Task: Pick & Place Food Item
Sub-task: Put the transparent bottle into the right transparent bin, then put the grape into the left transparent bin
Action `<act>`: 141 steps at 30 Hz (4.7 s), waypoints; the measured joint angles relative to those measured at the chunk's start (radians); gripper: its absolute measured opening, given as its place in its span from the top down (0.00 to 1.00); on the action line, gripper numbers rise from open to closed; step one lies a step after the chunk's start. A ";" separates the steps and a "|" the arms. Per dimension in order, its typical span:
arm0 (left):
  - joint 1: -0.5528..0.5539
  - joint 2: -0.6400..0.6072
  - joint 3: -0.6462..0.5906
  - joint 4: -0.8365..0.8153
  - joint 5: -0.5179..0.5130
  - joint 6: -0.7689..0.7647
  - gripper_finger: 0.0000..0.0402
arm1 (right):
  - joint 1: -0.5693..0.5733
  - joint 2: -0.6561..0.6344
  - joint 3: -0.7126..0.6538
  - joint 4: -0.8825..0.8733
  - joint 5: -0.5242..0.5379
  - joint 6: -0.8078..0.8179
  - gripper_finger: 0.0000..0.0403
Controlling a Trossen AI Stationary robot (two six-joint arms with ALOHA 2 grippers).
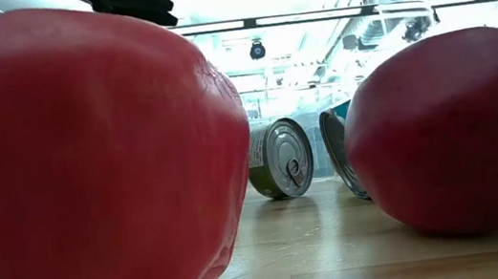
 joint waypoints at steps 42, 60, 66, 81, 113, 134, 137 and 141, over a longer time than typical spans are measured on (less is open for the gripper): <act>0.000 0.000 0.000 -0.037 0.000 -0.053 0.13 | -0.392 -0.198 -0.500 1.068 -0.491 -0.762 0.49; 0.000 0.000 0.000 -0.029 0.000 -0.053 0.13 | -0.405 -0.274 -0.867 1.700 -0.639 -1.025 0.46; 0.000 0.000 0.000 -0.029 0.000 -0.052 0.13 | -0.405 -0.272 -0.867 1.698 -0.644 -1.036 0.37; 0.000 0.000 0.000 -0.029 0.000 -0.052 0.13 | -0.405 -0.270 -0.867 1.679 -0.645 -1.026 0.20; 0.000 0.000 0.000 -0.015 0.000 -0.052 0.13 | 0.010 -0.277 -0.867 2.083 -0.618 -1.586 0.21; 0.000 0.000 0.000 -0.030 0.001 -0.106 0.13 | 0.466 -0.265 -0.866 1.047 -0.569 -0.712 0.21; 0.000 0.000 0.000 -0.030 0.004 -0.106 0.13 | 0.460 -0.275 -0.866 0.869 -0.624 -0.467 0.21; 0.000 0.000 0.000 -0.030 0.004 -0.110 0.13 | 0.441 -0.275 -0.866 0.680 -0.768 -0.257 0.21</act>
